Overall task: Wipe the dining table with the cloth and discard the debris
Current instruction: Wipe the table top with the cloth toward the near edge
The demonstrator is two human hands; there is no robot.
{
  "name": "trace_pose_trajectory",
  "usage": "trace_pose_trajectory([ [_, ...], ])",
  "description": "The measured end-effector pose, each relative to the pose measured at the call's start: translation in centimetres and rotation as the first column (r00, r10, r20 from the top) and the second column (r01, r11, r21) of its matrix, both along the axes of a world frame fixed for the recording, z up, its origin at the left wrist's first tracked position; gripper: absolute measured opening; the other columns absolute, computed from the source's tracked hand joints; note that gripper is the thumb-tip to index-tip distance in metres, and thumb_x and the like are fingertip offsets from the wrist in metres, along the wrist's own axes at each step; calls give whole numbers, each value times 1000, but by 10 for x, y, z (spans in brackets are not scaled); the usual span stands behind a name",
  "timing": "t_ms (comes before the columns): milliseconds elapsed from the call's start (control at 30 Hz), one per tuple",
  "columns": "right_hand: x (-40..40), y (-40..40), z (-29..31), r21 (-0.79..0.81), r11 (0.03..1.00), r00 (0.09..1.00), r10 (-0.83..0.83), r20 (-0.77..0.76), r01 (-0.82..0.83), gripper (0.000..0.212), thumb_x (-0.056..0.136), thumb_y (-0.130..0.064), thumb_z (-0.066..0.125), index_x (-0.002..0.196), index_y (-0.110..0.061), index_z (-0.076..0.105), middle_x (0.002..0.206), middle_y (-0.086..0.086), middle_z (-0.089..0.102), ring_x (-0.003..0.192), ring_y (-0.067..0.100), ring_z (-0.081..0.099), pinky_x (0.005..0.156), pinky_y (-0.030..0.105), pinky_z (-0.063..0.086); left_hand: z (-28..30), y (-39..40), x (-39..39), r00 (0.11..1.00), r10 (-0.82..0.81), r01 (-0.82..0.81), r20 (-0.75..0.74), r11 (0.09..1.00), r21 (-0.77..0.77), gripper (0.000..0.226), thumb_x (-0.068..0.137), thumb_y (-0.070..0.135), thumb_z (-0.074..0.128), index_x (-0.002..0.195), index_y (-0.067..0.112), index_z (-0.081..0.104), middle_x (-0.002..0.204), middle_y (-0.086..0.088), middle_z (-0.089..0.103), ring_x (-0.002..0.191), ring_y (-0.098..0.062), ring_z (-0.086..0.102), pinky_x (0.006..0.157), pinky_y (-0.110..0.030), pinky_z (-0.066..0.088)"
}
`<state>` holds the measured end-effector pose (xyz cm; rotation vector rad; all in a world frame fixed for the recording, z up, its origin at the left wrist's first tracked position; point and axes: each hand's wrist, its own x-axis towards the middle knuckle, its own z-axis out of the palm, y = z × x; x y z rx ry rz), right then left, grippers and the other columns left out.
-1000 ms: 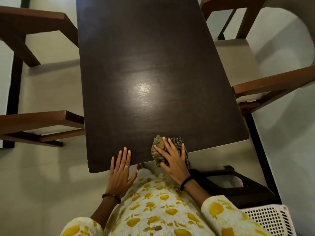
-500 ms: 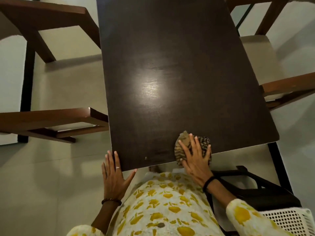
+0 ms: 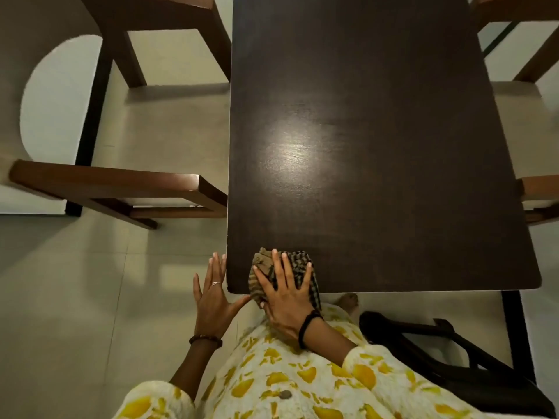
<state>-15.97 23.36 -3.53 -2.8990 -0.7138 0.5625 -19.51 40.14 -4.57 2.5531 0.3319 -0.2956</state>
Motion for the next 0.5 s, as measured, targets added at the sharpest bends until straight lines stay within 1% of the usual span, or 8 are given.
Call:
trace_pose_trajectory([
  [67,1,9,2,9,1000,1000,29,4,-29,94,59,-55,71,139,-29,27,148,16,19,138,32,6,100,68,3,-2,5,-1,1000,-2,2,-1,1000,11,103,69,83,33,145,14,22,151,1,9,138,-7,8,110,-28,-14],
  [200,9,22,5,-19,989,989,144,-20,-144,86,58,-56,71,136,-32,41,149,16,22,138,33,18,99,73,7,-3,11,-1,999,-38,38,-2,997,65,94,75,79,26,144,15,27,151,1,9,138,-11,12,109,-34,-8],
  [267,17,27,9,-53,967,967,246,-58,-249,82,65,-54,68,138,-34,38,152,16,22,140,33,18,100,72,4,-3,9,-3,1000,-11,10,6,998,66,89,78,77,24,144,17,24,152,0,9,138,-14,16,110,-41,-2],
  [300,22,30,11,-52,946,946,316,-70,-319,79,72,-51,64,141,-33,33,154,16,16,142,33,13,99,71,0,-3,8,-6,1000,16,-17,17,998,58,86,79,75,27,145,22,17,152,0,10,137,-16,20,110,-44,1],
  [367,28,34,12,1,899,898,437,-51,-437,72,83,-40,57,145,-30,23,156,16,1,143,32,-1,96,68,-10,-3,5,-11,995,86,-88,41,996,31,86,78,65,44,143,40,-6,152,-3,13,135,-19,30,110,-47,5],
  [400,31,35,13,29,880,879,474,-48,-473,68,87,-33,53,146,-29,20,156,15,-5,143,30,-6,96,67,-15,-2,3,-13,991,125,-126,50,992,19,95,77,54,57,139,45,-15,152,-4,16,134,-20,33,110,-48,5],
  [433,32,35,14,55,862,860,507,-55,-504,64,90,-27,49,146,-28,19,155,14,-9,143,29,-10,96,65,-18,-2,0,-16,987,149,-150,53,989,13,106,76,42,67,137,47,-19,152,-5,18,133,-21,34,111,-48,5],
  [500,33,31,15,102,823,822,566,-58,-559,60,91,-18,46,145,-28,21,156,12,-10,143,26,-11,98,63,-20,-3,-3,-22,986,155,-157,63,987,31,115,74,27,75,135,49,-20,151,-7,22,132,-20,35,110,-48,4],
])
